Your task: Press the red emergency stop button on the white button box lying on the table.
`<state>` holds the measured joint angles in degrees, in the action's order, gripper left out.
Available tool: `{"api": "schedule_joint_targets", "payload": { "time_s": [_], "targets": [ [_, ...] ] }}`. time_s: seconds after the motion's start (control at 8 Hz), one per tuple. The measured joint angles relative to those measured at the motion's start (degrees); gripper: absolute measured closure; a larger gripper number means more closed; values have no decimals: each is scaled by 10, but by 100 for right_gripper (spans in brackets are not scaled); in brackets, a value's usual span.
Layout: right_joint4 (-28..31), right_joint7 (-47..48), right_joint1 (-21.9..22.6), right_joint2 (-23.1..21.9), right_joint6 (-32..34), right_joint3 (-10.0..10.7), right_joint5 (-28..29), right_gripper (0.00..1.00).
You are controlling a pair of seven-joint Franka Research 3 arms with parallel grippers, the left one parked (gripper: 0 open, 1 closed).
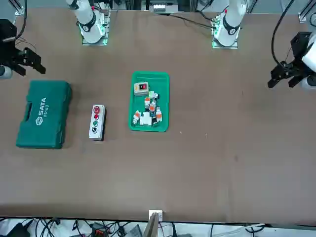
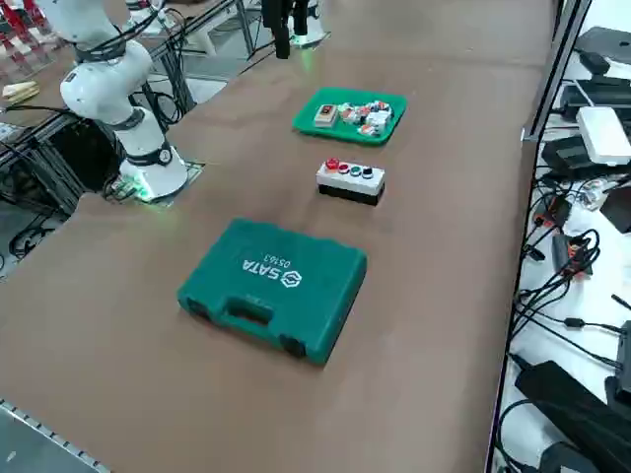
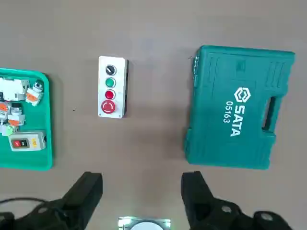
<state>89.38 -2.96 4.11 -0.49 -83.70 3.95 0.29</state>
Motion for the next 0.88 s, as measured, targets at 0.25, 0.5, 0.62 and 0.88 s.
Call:
{"api": "schedule_joint_targets", "payload": {
  "time_s": [0.25, 0.5, 0.62, 0.88],
  "targets": [
    [0, 0, 0, 0, 0, 0, 0, 0],
    [0, 0, 0, 0, 0, 0, 0, 0],
    [0, 0, 0, 0, 0, 0, 0, 0],
    [0, 0, 0, 0, 0, 0, 0, 0]
  ]
}}
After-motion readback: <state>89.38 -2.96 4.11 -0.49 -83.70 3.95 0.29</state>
